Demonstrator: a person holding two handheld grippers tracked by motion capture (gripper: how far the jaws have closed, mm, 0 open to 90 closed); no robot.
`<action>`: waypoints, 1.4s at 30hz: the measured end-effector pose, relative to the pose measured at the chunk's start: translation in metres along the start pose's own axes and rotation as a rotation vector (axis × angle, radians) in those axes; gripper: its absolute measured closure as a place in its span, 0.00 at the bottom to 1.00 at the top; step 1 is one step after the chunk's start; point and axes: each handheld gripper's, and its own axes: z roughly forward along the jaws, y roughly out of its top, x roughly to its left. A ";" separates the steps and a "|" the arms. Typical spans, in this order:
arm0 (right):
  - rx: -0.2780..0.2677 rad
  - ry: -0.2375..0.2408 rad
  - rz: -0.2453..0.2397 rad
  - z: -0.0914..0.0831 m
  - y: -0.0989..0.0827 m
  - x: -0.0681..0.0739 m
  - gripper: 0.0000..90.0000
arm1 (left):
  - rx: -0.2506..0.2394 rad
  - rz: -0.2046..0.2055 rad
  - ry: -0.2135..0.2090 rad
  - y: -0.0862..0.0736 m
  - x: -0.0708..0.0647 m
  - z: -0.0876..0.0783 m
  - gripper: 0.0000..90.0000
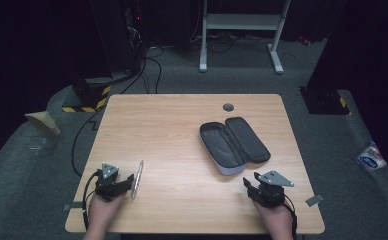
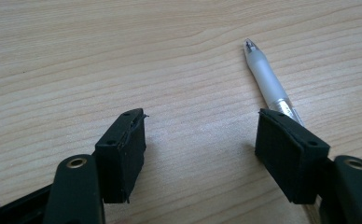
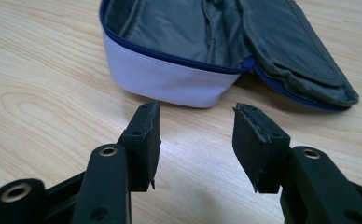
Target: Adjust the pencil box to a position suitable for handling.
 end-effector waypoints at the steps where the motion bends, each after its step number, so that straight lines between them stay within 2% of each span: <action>1: -0.002 0.004 -0.006 0.000 0.001 0.001 0.57 | 0.000 0.000 0.000 0.000 0.000 0.000 0.37; 8: -0.010 0.028 -0.003 0.001 0.005 0.011 0.57 | 0.002 0.006 -0.004 0.000 0.000 0.000 0.37; 17: -0.015 0.068 -0.037 0.007 0.014 0.023 0.57 | 0.001 0.008 -0.003 0.000 0.000 0.000 0.37; 25: -0.009 0.111 -0.063 0.024 0.040 0.042 0.56 | 0.001 0.007 -0.008 0.000 0.000 0.000 0.37; 29: -0.003 0.115 -0.071 0.030 0.051 0.044 0.56 | 0.000 0.008 -0.010 0.000 0.000 0.000 0.37; 32: 0.000 0.116 -0.047 0.040 0.063 0.043 0.56 | 0.000 0.009 -0.011 0.000 0.000 0.000 0.37; 36: 0.011 0.119 -0.031 0.050 0.070 0.044 0.56 | 0.000 0.010 -0.011 0.000 0.000 0.000 0.37; 42: 0.024 0.118 -0.041 0.063 0.077 0.050 0.58 | 0.000 0.010 -0.011 0.000 0.000 0.000 0.37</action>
